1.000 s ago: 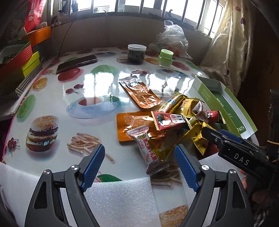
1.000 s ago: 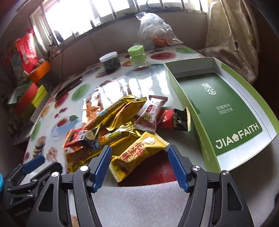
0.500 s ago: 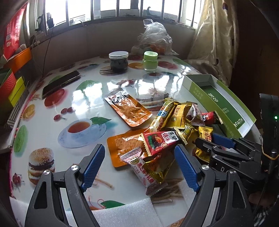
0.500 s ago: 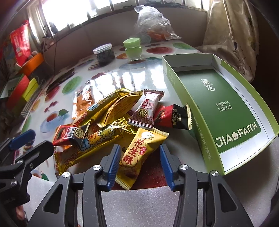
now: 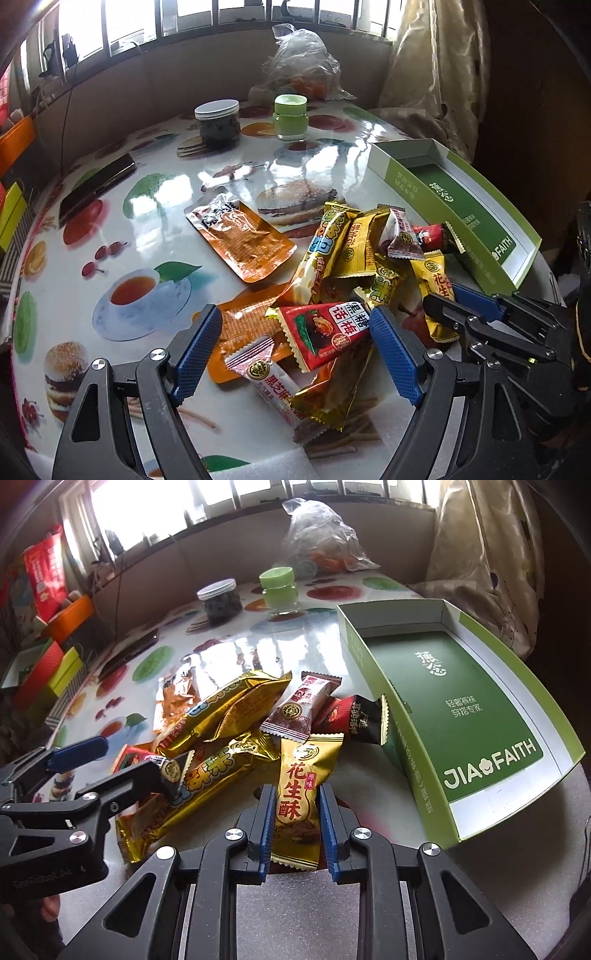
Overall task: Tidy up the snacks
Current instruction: 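Grasp the yellow peanut candy with the right gripper while the left gripper grasps a red packet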
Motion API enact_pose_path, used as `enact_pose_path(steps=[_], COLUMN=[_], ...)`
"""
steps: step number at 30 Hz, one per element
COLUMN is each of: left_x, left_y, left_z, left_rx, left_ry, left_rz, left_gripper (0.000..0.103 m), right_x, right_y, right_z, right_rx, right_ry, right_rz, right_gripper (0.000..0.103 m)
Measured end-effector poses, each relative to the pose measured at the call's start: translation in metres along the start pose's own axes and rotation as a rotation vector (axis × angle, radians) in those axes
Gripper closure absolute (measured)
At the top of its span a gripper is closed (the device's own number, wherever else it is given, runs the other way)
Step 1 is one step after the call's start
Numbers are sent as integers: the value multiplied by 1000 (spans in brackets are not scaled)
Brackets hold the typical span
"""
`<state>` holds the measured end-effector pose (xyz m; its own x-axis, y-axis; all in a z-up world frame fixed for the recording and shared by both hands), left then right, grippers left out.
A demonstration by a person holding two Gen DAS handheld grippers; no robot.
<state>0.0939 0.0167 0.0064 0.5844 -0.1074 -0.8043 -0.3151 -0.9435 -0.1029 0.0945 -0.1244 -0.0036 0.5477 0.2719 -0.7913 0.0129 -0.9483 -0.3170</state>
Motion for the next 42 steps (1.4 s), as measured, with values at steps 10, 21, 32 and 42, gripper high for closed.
enact_pose_path(steps=[10, 21, 32, 42], left_x=[1, 5, 2, -7], left_y=[8, 18, 12, 11], left_z=[2, -6, -4, -2], left_rx=[-41, -68, -125, -142], left_ry=[21, 28, 53, 76], left_rz=[33, 50, 58, 59], left_gripper=[35, 61, 78, 80], right_x=[-4, -6, -10, -21], right_y=[-3, -2, 0, 3], right_z=[3, 3, 4, 5], right_rx=[-14, -12, -17, -15], right_ry=[11, 12, 17, 33], right_rz=[-16, -24, -45, -61], right_gripper=[82, 82, 82, 82])
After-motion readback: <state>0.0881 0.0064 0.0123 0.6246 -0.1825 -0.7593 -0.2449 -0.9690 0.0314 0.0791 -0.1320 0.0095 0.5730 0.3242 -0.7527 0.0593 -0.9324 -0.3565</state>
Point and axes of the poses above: each gripper's, at about its wrist camera, not at the fingertips, and x roughly the way its jaws point, y to its right, z to its underside, the point moved 4 cm from there along x, roughly the way its jaws point, and after that the axes turned 14 degrees about x, right-handed, at the moved point
